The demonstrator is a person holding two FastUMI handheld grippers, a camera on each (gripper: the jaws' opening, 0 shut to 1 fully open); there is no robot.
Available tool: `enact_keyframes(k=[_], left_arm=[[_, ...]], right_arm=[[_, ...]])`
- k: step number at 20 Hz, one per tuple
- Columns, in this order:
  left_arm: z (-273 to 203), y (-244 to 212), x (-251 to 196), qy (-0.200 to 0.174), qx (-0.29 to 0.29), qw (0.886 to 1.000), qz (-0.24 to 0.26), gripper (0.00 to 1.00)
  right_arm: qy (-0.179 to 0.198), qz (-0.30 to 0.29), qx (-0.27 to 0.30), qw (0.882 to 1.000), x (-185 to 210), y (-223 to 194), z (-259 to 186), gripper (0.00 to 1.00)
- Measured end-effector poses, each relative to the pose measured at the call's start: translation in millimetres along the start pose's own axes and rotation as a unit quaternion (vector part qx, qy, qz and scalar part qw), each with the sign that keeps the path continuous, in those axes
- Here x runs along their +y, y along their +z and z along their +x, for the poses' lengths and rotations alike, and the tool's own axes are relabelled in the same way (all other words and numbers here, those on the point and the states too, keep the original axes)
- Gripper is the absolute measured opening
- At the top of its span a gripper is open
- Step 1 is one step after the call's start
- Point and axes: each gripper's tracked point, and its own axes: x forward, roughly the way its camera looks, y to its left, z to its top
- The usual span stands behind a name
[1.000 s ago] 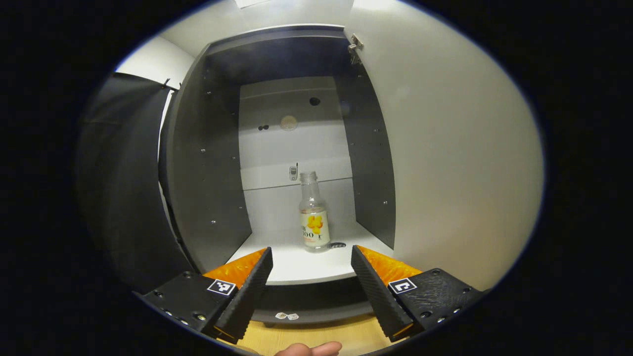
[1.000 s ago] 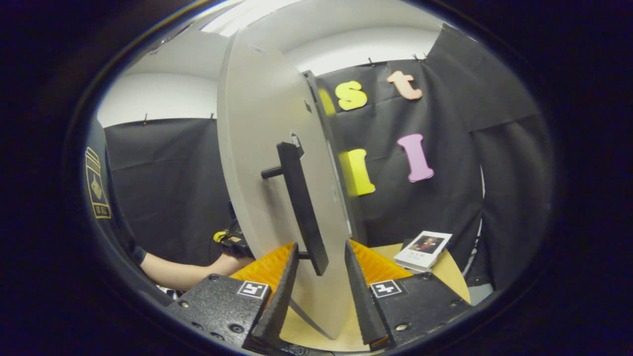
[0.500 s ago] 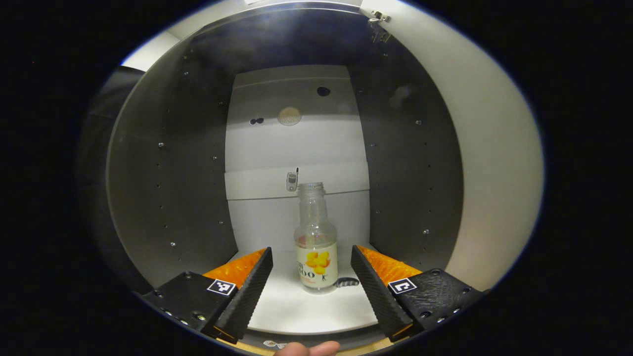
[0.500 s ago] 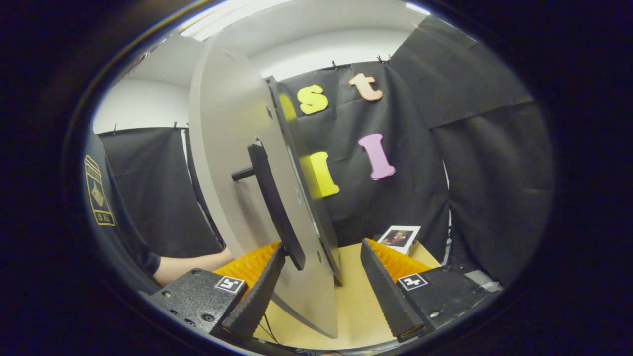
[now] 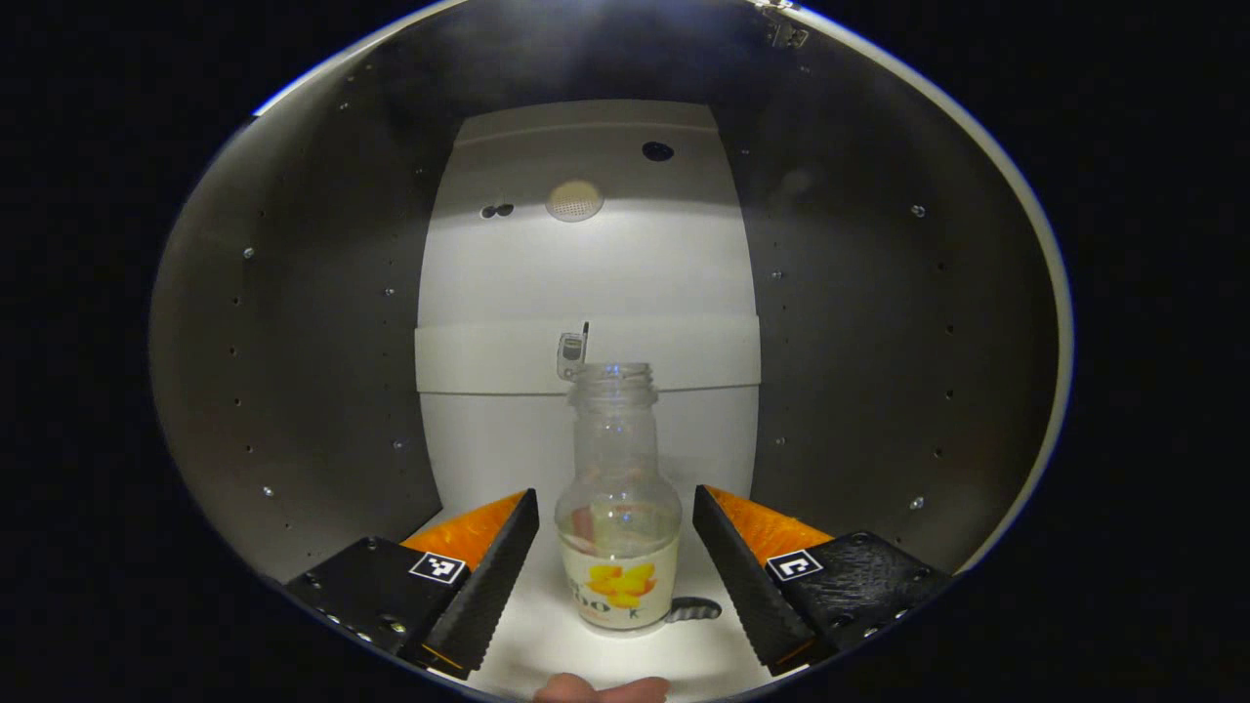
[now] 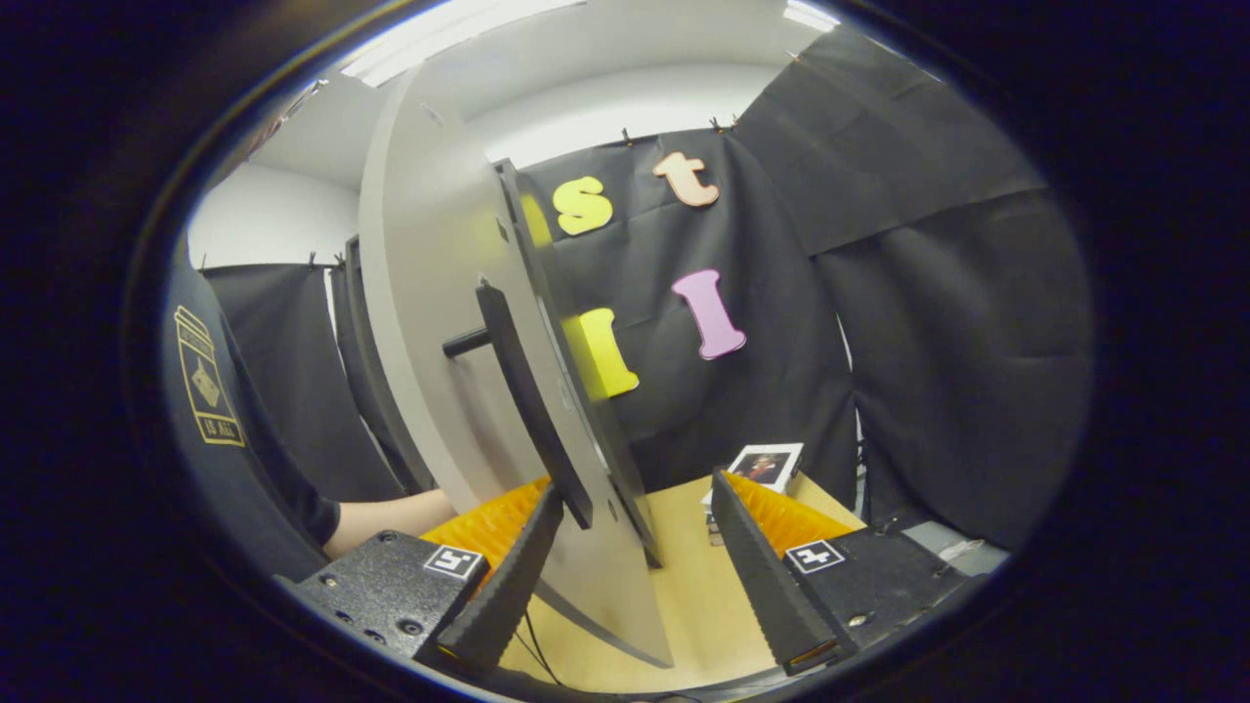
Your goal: Open the cabinet door with the right hand, grasp the bottle in the cabinet with the left hand and place it on the coaster, then close the cabinet door with the right hand.
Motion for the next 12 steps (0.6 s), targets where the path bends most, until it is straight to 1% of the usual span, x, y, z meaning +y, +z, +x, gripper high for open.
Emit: enact_keyframes(k=[3, 4, 5, 6, 7, 9, 12], left_arm=[[6, -8, -8, -0.006, 0.007, 1.000, 0.003, 0.96], [9, -8, -7, -0.002, 0.005, 1.000, 0.005, 0.93], [11, -7, -7, -0.002, 0.003, 1.000, 0.002, 0.89], [13, -8, -11, -0.009, 0.003, 1.000, -0.005, 0.79], [13, -8, -14, -0.013, 0.002, 1.000, -0.009, 0.77], [12, -8, -13, -0.014, 0.004, 1.000, -0.008, 0.75], [8, -6, -12, -0.016, 0.011, 1.000, -0.009, 0.75]], right_arm=[[-0.008, -0.014, -0.001, 1.000, 1, 1, -2, 0.98], [-0.009, -0.014, 0.000, 1.000, 0, 1, -1, 0.98], [-0.010, -0.014, 0.000, 1.000, 0, 1, -1, 0.98], [-0.011, -0.014, 0.001, 1.000, 0, 1, -2, 0.98], [-0.011, -0.015, 0.003, 1.000, 0, 1, -2, 0.98], [-0.009, -0.017, 0.004, 1.000, 1, 1, -2, 0.98], [-0.002, -0.015, 0.006, 1.000, 0, 0, -1, 0.98]])
